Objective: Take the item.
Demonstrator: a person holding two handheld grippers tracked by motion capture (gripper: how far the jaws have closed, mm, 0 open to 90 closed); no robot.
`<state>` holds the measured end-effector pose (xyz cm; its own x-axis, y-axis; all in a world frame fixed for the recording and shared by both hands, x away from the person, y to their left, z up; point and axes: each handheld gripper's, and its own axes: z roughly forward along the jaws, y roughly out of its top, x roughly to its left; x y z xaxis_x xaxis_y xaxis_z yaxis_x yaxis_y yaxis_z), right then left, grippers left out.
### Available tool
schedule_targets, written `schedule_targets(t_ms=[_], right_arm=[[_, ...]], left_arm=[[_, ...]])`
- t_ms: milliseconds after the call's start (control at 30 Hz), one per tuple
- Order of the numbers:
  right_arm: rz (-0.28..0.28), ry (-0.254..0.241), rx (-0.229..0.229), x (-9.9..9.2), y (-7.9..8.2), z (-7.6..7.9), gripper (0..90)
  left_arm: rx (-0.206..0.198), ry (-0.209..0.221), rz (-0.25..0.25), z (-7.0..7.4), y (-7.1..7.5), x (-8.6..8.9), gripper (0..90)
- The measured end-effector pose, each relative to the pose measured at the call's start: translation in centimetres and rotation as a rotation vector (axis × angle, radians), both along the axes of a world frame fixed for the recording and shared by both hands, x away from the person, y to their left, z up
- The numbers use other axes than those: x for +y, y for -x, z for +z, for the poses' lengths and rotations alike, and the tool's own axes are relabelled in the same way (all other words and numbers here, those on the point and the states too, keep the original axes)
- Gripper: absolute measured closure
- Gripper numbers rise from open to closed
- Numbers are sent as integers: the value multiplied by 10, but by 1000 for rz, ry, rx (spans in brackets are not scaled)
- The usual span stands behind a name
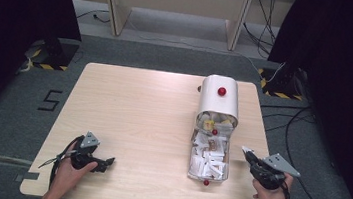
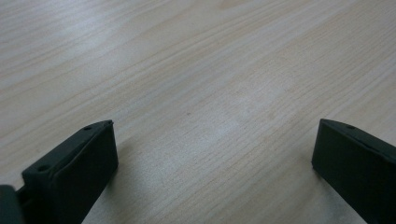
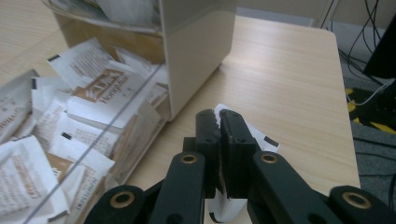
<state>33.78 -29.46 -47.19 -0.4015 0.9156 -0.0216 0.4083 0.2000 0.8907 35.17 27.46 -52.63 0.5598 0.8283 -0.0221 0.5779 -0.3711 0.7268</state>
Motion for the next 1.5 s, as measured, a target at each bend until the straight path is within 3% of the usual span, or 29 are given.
schedule_targets(t_ms=[367, 1500], right_arm=[[-12, 2, 45, 0, -10, -15, 868], [-24, 8, 90, -1, -21, -32, 856]], left_arm=[[0, 0, 0, 0, 0, 0, 0], [0, 0, 0, 0, 0, 0, 0]])
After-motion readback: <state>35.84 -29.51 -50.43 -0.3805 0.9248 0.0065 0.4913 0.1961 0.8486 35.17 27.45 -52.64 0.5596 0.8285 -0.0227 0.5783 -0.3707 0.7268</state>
